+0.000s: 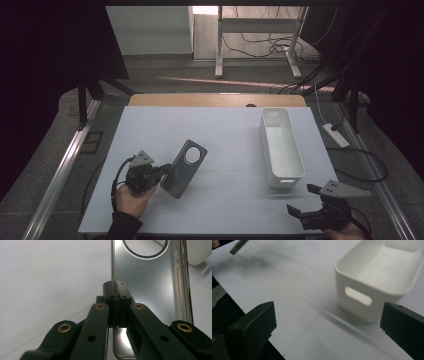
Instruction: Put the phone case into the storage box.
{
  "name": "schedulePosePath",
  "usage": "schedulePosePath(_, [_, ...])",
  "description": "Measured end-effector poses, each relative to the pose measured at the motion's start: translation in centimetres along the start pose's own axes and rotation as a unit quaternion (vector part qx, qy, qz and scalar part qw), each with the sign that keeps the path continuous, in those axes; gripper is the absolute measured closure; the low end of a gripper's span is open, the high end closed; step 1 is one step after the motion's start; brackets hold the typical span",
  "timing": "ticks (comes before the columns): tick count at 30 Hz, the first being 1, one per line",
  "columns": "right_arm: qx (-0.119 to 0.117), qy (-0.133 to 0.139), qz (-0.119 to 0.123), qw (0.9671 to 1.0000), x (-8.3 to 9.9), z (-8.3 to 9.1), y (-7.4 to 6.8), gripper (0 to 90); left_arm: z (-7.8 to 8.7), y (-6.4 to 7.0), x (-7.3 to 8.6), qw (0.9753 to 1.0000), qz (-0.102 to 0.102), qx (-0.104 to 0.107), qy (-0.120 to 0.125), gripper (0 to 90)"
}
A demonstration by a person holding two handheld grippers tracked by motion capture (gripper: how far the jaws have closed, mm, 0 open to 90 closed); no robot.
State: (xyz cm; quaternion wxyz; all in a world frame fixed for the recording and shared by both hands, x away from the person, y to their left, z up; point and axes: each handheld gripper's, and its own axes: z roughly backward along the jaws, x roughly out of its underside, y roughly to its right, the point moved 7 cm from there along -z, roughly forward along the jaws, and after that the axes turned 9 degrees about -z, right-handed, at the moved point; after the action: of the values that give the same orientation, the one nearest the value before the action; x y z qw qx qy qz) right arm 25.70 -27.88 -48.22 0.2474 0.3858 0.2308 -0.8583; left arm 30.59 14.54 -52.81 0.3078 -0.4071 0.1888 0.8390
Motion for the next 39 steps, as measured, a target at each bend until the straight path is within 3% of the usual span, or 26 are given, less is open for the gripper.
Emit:
schedulePosePath(4, [-0.03, 0.017, 0.022, 0.9992, -2.2, -0.3, -1.0, 0.0, -0.1, 0.5, -0.2, 1.0, 0.0, 0.003, 0.001, 89.0])
schedulePosePath(9, [-0.041, 0.002, 0.036, 0.9985, -3.7, -1.4, -1.5, 0.0, -0.3, 1.0, -0.4, 1.0, 0.002, 0.009, 0.004, 89.0])
schedulePosePath(14, [-0.06, -0.004, 0.026, 0.9979, -4.4, -2.6, -1.8, 0.0, -0.5, 1.3, -0.8, 0.9999, -0.003, 0.011, 0.007, 88.9])
schedulePosePath(20, [-0.089, -0.008, -0.005, 0.996, -4.8, -3.7, -2.5, 0.0, -0.9, 1.8, -1.4, 0.9997, -0.013, 0.018, 0.007, 88.9])
schedulePosePath(28, [-0.114, -0.017, -0.017, 0.9932, -5.4, -5.1, -3.3, 0.0, -1.9, 2.7, -2.4, 0.9992, -0.026, 0.03, 0.007, 88.9])
schedulePosePath(39, [-0.126, -0.033, -0.024, 0.9912, -5.8, -6.9, -4.0, 0.0, -3.3, 4.1, -3.2, 0.9982, -0.038, 0.047, 0.005, 88.9])
